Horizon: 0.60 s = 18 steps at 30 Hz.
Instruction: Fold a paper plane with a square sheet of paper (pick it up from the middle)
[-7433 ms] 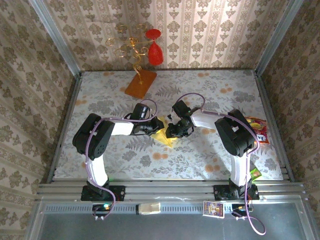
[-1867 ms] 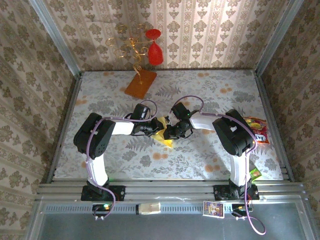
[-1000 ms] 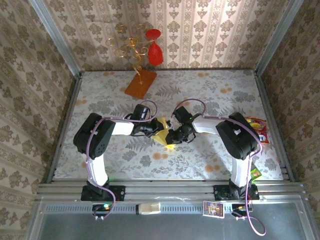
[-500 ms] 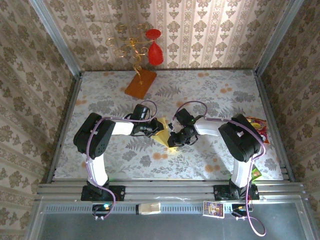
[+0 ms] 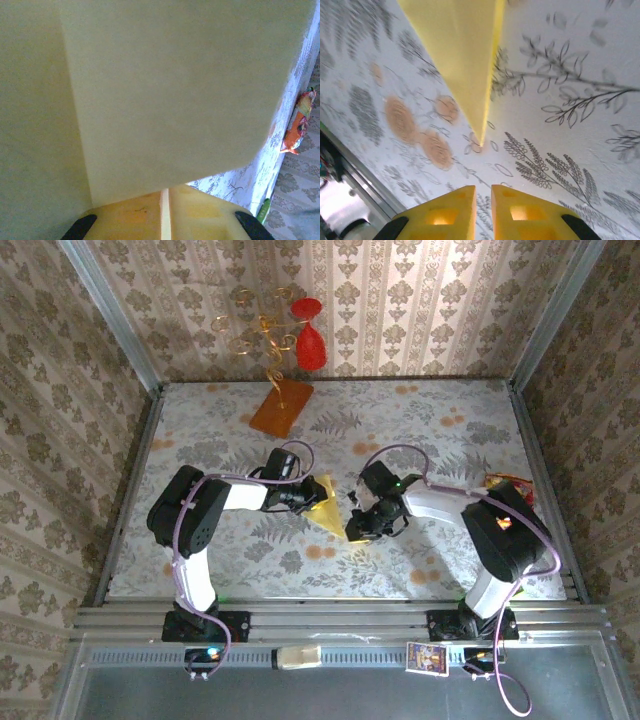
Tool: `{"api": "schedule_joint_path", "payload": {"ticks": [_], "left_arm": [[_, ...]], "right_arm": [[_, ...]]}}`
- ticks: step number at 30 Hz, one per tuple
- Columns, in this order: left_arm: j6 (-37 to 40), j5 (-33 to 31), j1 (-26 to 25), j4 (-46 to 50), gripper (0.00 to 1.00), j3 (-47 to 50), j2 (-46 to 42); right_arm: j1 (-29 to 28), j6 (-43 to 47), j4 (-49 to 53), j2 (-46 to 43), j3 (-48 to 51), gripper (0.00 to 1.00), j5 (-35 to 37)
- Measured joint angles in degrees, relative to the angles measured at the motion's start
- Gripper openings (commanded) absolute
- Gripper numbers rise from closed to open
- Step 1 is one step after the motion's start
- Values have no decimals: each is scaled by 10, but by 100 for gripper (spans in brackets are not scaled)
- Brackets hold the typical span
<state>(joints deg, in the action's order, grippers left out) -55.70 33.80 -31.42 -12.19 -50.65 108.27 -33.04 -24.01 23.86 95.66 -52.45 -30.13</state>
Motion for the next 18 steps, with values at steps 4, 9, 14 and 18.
{"api": "schedule_joint_path", "payload": {"ticks": [4, 9, 14, 18], "left_arm": [[0, 0, 0, 0, 13, 0, 0], [0, 0, 0, 0, 13, 0, 0], [0, 1, 0, -1, 13, 0, 0], [0, 1, 0, -1, 13, 0, 0]], "right_arm": [[5, -7, -17, -18, -21, 16, 10], [5, -31, -52, 32, -65, 12, 13], [3, -43, -67, 91, -94, 10, 13], [1, -45, -70, 123, -114, 9, 13]]}}
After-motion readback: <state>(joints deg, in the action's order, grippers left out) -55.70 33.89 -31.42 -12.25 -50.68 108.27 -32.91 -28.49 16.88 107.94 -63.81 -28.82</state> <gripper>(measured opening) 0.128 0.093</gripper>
